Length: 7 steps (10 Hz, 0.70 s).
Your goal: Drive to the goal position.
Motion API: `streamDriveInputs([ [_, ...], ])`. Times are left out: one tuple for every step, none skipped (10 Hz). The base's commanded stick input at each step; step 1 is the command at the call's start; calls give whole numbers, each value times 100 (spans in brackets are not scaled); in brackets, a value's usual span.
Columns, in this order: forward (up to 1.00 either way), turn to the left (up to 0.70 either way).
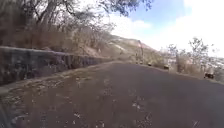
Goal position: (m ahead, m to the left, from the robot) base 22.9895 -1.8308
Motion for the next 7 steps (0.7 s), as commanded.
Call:
streamDriveInputs([
  [70,0],
  [70,0],
  [70,0],
  [70,0],
  [70,0],
  [70,0],
  [70,-15],
])
